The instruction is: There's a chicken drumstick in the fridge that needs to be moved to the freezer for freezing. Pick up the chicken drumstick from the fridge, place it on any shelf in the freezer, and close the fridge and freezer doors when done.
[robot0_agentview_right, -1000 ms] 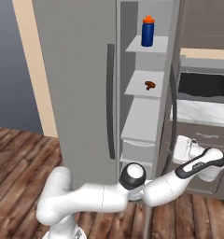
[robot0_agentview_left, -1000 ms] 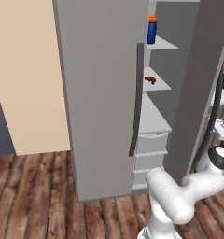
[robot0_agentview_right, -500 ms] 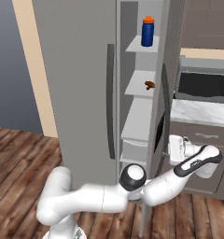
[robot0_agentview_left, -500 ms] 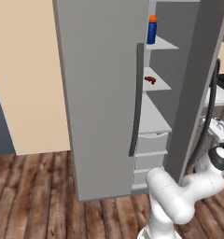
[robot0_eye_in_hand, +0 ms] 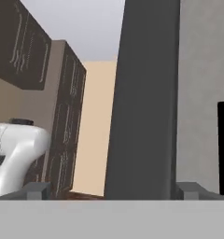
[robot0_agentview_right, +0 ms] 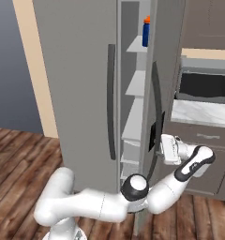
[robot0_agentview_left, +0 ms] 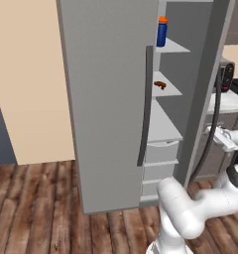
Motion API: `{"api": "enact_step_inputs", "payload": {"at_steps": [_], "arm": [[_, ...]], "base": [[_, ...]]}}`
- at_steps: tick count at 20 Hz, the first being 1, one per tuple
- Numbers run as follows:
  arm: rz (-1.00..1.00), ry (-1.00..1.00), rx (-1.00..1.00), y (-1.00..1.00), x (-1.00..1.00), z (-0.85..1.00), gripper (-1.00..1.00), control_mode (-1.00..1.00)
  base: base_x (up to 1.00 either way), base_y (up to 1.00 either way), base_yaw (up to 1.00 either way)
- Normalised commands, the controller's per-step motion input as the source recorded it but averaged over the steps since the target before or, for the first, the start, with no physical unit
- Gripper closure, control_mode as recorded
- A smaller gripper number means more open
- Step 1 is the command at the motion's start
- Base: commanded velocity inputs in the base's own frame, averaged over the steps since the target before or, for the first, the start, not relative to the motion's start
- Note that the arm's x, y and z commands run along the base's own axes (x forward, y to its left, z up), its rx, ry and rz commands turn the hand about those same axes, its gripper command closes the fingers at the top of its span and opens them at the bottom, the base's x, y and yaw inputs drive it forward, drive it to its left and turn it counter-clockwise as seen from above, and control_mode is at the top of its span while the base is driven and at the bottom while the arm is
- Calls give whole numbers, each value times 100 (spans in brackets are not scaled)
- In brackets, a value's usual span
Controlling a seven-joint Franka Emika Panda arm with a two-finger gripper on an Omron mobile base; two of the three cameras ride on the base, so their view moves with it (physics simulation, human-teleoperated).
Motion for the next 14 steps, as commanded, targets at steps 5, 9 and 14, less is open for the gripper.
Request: {"api": "enact_step_inputs", "payload": {"at_steps": [5,9,14], "arm": [[-39,0,19,100,-87,0,-100,-100],[-39,0,18,100,-84,0,-100,-100],[-39,0,15,100,-81,0,-100,-100]], "base": [[0,0,0],[0,0,0],[0,0,0]]}}
